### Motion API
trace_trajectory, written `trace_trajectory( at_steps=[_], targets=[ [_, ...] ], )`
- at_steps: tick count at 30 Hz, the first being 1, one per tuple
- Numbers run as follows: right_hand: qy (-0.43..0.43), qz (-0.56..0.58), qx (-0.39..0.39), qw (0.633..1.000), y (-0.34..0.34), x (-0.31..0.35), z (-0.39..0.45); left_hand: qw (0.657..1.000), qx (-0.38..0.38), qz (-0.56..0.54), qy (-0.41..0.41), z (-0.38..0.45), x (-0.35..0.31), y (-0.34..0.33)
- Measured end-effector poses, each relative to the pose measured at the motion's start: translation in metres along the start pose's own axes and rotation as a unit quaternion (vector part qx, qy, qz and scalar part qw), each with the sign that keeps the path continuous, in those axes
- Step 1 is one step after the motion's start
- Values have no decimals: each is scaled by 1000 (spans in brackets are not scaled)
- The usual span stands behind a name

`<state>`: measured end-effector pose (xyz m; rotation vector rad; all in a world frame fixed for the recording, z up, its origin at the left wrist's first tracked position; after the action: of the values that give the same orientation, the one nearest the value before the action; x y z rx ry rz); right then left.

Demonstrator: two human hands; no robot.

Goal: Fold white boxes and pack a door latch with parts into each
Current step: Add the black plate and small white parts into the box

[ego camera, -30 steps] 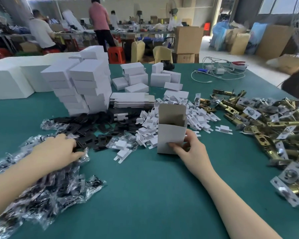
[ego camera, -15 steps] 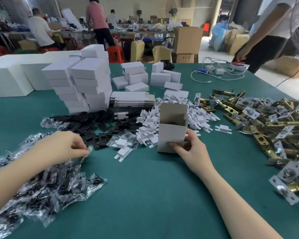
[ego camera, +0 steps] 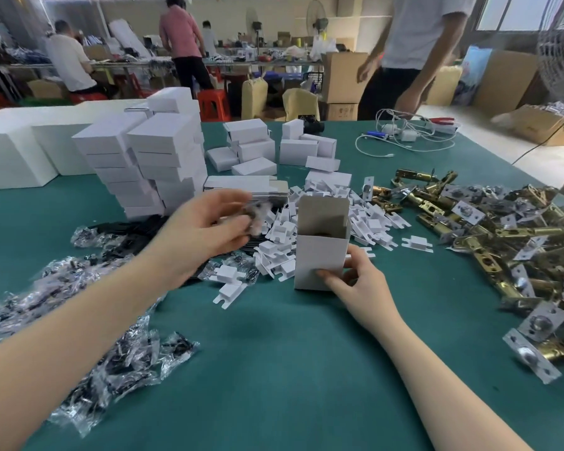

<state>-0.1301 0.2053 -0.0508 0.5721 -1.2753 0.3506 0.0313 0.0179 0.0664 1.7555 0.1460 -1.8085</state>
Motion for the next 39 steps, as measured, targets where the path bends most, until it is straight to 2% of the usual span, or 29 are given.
trace_trajectory(
  at_steps=[3, 4, 6, 8, 10, 13, 17, 23, 28, 31, 32, 33, 35, 37, 39],
  targets=[
    [-1, 3, -2, 1000, 0, 0, 0, 981, -2, 131, -144, 11, -45, -45],
    [-2, 3, -3, 1000, 0, -1, 0, 959, -8, 192, -208, 14, -61, -56],
    [-1, 3, -2, 1000, 0, 0, 0, 887, -9, 327, -326, 16, -82, -79],
    [0, 3, -2, 1000, 0, 0, 0, 828, -6, 424, -367, 22, -84, -94],
    [3, 7, -2, 1000, 0, 2, -1, 811, -8, 470, -349, 30, -78, -103],
    [7, 13, -2, 1000, 0, 4, 0, 813, 10, 499, -301, 37, -63, -110],
    [5, 12, 0, 1000, -1, 4, 0, 796, 16, 535, -283, 39, -61, -109],
    [7, 8, 2, 1000, -1, 4, 0, 772, 68, 583, -245, 43, -59, -111],
    [10, 15, 2, 1000, -1, 5, 0, 712, 47, 651, -259, 40, -57, -110],
    [10, 15, 2, 1000, -1, 6, 0, 697, 62, 662, -271, 35, -50, -113],
    [12, 16, 3, 1000, -1, 7, 0, 701, 57, 652, -282, 32, -48, -113],
    [14, 18, 3, 1000, -2, 8, 0, 720, 38, 628, -294, 29, -47, -111],
    [22, 23, 2, 999, -2, 10, 0, 799, -30, 525, -291, 24, -43, -98],
    [33, 21, -1, 999, -2, 12, -1, 891, -78, 374, -245, 20, -26, -85],
    [57, 9, -10, 998, -3, 17, -3, 951, -101, 223, -190, 18, -3, -81]
  ],
)
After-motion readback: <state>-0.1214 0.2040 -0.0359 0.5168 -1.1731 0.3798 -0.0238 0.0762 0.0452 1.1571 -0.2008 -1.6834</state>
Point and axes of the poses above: each hand's wrist, its own z-axis towards the middle knuckle, its own y-axis out of the back of the hand, x = y × z, the point moved 9 cm from there along z, towards the middle knuckle, and after that the axes turned 14 degrees about z, right-handed, at the moved point
